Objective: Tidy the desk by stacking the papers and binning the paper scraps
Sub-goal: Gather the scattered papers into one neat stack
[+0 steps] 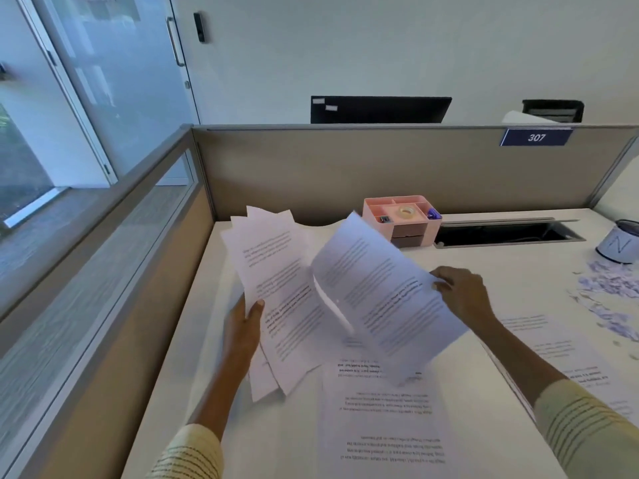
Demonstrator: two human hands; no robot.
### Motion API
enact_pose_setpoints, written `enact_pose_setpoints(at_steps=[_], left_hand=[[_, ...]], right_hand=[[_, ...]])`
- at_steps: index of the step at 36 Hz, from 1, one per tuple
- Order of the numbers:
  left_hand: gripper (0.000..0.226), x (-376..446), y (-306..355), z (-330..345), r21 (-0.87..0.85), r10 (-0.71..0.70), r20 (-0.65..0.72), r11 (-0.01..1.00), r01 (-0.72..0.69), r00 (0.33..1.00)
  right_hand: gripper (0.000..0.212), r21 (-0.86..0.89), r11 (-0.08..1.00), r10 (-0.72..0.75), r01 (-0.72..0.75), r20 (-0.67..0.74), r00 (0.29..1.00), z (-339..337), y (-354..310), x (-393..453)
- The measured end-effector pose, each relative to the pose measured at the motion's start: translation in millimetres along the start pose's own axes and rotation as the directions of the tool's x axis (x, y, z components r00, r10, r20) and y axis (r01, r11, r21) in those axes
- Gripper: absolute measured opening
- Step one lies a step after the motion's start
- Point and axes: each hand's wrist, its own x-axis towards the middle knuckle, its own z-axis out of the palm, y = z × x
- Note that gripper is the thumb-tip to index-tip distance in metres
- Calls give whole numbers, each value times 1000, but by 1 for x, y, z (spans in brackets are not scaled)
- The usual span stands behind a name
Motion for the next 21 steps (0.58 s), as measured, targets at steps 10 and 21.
enact_pose_setpoints(at_steps=[10,21], left_hand=[[23,10,59,-7,298,291,-70,919,-258,954],[20,-9,92,33,271,315,141,899,-343,938]], right_hand=[[32,-512,783,-496,352,-174,851,-46,-53,15],[23,-597,530,-829,602,-214,517,-42,-151,2]])
